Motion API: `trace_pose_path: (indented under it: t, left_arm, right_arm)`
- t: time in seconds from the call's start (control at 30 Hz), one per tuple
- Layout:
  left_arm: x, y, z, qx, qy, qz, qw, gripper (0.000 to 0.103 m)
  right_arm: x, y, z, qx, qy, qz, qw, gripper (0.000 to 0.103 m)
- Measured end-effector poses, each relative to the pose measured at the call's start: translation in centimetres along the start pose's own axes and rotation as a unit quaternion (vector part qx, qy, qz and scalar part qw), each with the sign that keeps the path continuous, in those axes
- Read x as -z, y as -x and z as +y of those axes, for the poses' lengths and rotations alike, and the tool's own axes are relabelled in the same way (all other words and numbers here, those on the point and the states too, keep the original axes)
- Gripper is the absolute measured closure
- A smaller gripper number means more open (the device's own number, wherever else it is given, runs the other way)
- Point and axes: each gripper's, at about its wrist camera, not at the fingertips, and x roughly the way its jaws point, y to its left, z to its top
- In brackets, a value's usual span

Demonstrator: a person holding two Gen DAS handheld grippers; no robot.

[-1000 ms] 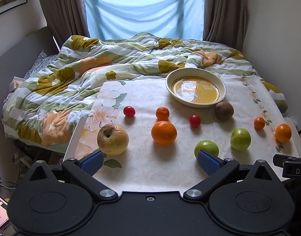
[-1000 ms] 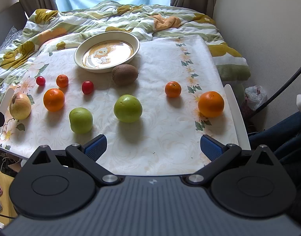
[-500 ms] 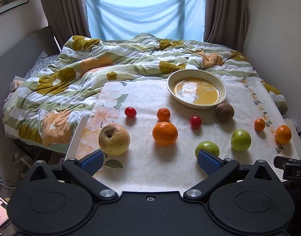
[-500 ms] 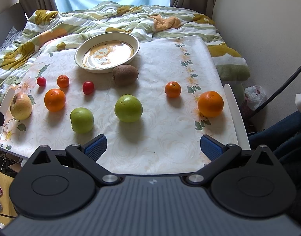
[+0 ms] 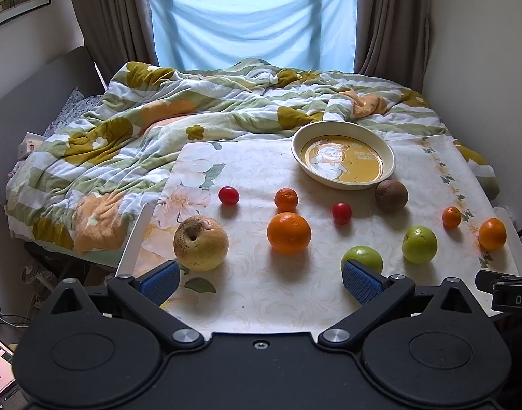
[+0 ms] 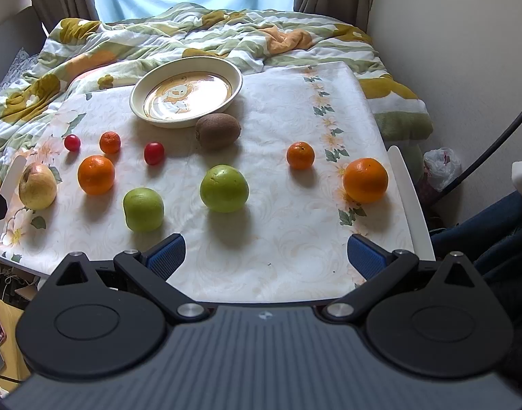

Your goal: Organize fruits

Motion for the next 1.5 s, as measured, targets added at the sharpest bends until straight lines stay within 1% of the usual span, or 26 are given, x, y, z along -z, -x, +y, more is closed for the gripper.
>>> trace_pose_path:
  t: [0.2, 0.27, 0.47, 0.7, 0.9, 1.07, 1.13, 1.3, 1.43, 1.5]
  left_arm:
    - [0.0, 0.0, 0.1, 0.001, 0.0, 0.001, 1.0, 0.0]
    - [-0.2, 0.1, 0.4, 0.003, 0.0, 0.002, 1.0, 0.0]
    - [-0.4, -0.7, 0.0, 0.013, -0.004, 0.006, 0.9999, 0.0]
    - [-0.2, -2.7, -1.7, 0.025, -0.017, 0.014, 0.9994, 0.0]
    - [1.0, -5.7, -3.5, 0.037, -0.032, 0.025, 0.9985, 0.0]
    - [2.2, -8.4, -4.8, 0.051, -0.049, 0.024, 0.9972, 0.002]
    - [2.7, -9.3, -5.3, 0.055, -0.06, 0.023, 0.9964, 0.006]
    - [3.7, -11.7, -7.0, 0.065, -0.084, 0.031, 0.9939, 0.01]
    - [4.1, -12.7, -8.4, 0.065, -0.108, 0.018, 0.9919, 0.011]
    - [4.0, -13.2, -9.0, 0.068, -0.116, 0.013, 0.9908, 0.016]
  right_arm:
    - [0.2, -0.4, -0.2, 0.0, -0.001, -0.001, 1.0, 0.0]
    - [-0.1, 0.1, 0.0, 0.0, -0.001, -0.001, 1.0, 0.0]
    - [-0.4, 0.2, 0.0, -0.005, -0.011, 0.0, 1.0, 0.0]
    - [-0.1, -1.3, -0.8, -0.011, -0.006, 0.002, 1.0, 0.0]
    - [0.2, -3.9, -1.7, -0.021, 0.015, -0.008, 1.0, 0.0]
    - [0.3, -6.6, -2.5, -0.04, 0.041, -0.019, 0.998, 0.0]
    - [0.3, -7.5, -2.8, -0.048, 0.054, -0.027, 0.997, 0.0]
    - [0.6, -9.4, -2.8, -0.076, 0.084, -0.04, 0.993, 0.0]
    - [0.8, -10.8, -2.4, -0.098, 0.102, -0.04, 0.989, 0.0]
    - [0.8, -11.4, -2.3, -0.109, 0.103, -0.04, 0.988, 0.0]
